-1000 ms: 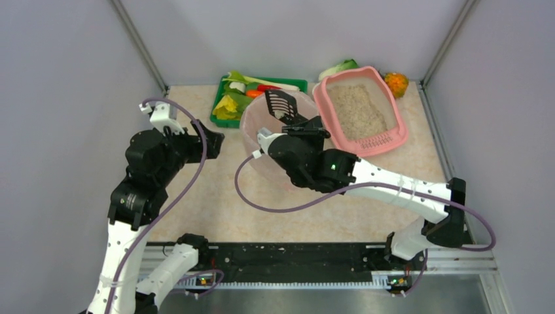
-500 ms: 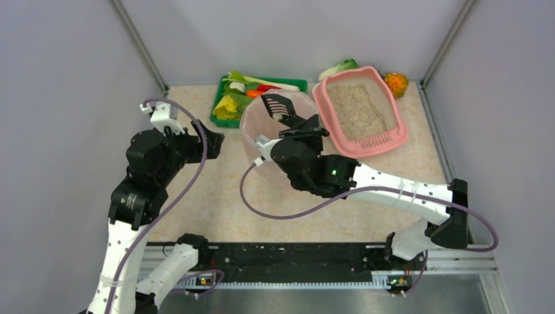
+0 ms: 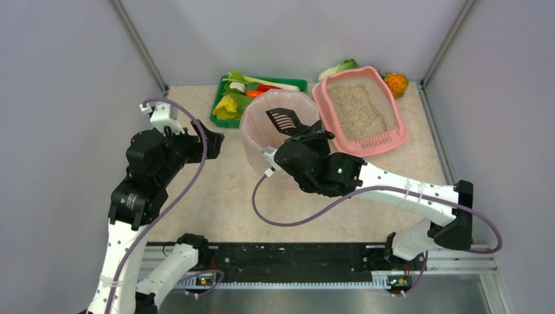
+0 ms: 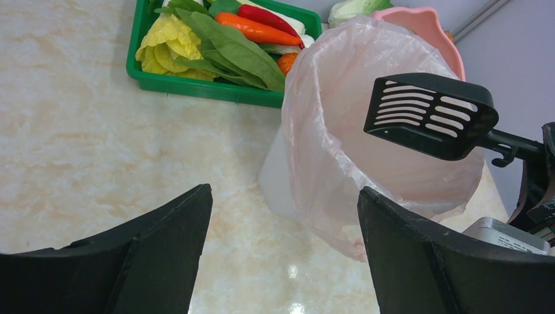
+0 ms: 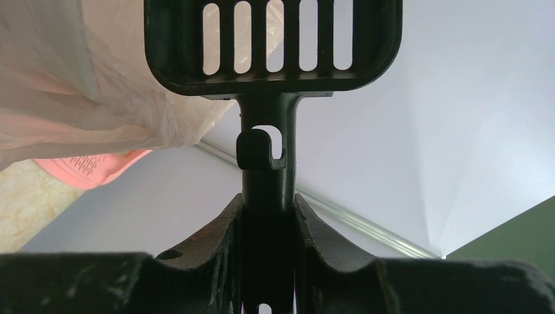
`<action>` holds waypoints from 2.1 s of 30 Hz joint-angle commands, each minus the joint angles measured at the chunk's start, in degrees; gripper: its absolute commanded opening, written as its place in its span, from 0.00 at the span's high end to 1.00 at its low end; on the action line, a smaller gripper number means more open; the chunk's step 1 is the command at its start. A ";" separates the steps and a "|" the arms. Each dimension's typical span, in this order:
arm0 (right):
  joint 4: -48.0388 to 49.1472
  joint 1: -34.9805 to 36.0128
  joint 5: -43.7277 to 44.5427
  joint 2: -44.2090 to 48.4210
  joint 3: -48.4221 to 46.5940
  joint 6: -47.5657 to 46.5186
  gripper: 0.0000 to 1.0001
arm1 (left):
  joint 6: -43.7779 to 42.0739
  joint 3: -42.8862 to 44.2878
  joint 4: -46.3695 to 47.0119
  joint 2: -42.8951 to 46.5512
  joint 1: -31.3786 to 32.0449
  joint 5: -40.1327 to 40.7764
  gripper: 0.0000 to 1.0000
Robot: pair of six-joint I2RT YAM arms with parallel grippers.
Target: Clean the litter box
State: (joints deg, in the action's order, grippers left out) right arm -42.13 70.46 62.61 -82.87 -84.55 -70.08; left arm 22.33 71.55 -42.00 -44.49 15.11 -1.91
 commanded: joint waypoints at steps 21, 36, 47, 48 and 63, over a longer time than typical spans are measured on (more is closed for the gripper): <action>4.58 -5.09 -6.24 7.26 -6.70 22.39 1.00 | -0.18 -0.02 2.91 0.43 0.26 -0.40 0.13; -3.66 -24.55 -30.73 12.91 -8.24 54.37 1.00 | -0.26 -0.12 2.67 0.64 0.27 -0.10 0.13; -4.28 -48.36 -48.09 12.40 -1.25 66.68 1.00 | -0.31 -0.24 2.47 0.86 0.27 0.09 0.13; -4.04 -50.52 -49.90 11.84 -0.24 67.53 1.00 | -0.28 -0.24 2.41 0.88 0.27 0.20 0.13; 0.34 -63.44 -62.01 -7.98 5.36 73.29 1.00 | -0.52 -0.32 1.32 1.84 0.18 1.36 0.13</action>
State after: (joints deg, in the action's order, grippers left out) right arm -44.60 8.58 3.95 -87.68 -78.00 0.93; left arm 22.33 71.33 -42.06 -43.22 15.16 -1.45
